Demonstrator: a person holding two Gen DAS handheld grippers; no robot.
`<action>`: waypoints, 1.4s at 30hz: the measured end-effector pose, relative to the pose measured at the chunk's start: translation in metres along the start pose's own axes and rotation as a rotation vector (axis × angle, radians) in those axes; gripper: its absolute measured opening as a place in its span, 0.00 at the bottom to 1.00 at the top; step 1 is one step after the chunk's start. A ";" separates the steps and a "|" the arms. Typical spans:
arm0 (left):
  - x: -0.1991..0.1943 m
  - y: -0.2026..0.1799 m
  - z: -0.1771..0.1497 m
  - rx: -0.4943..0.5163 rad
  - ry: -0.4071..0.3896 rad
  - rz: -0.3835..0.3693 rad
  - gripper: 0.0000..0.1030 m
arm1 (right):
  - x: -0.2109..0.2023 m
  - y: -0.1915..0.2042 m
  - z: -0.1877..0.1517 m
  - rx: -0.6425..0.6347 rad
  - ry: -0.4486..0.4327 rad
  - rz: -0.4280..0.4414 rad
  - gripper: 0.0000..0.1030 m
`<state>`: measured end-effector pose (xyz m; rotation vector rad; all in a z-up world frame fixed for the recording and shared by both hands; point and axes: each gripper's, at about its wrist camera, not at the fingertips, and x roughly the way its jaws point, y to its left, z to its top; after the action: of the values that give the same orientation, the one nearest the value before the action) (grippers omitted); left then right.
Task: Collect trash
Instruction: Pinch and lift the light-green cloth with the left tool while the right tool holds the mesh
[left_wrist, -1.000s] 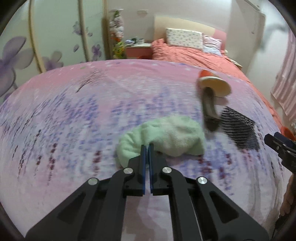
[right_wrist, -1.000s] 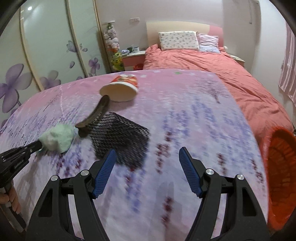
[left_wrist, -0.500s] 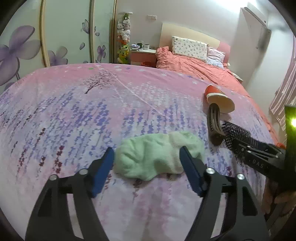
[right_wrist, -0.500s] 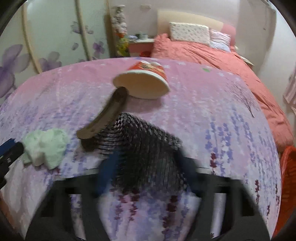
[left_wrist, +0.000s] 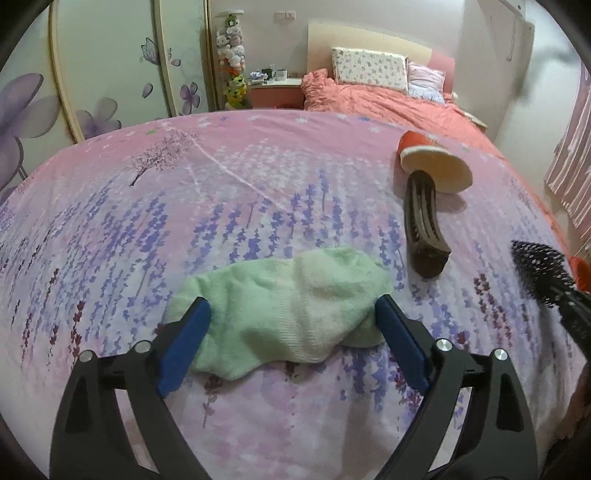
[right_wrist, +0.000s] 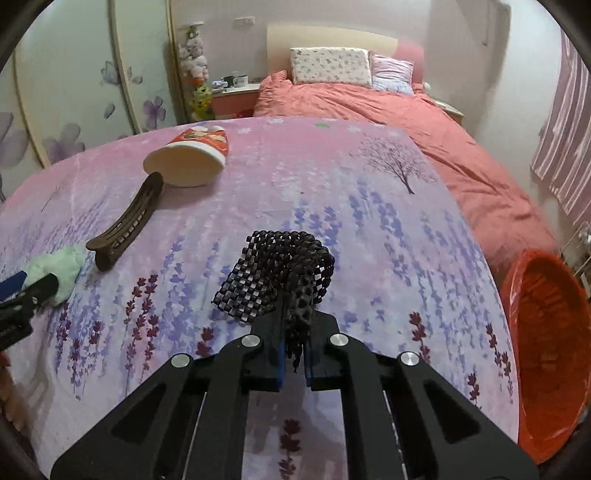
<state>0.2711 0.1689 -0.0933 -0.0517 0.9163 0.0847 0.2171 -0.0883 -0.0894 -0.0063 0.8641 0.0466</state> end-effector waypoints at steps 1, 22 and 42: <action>0.002 0.000 0.000 -0.004 0.007 0.005 0.86 | 0.000 0.000 -0.001 0.001 0.000 0.001 0.07; 0.005 -0.003 -0.001 -0.018 0.016 0.025 0.84 | 0.005 -0.009 0.002 0.051 0.011 0.046 0.07; 0.000 0.000 -0.006 -0.016 -0.001 0.001 0.66 | 0.004 -0.016 0.001 0.062 0.012 0.063 0.08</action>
<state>0.2661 0.1683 -0.0969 -0.0660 0.9145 0.0924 0.2211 -0.1037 -0.0916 0.0786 0.8777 0.0795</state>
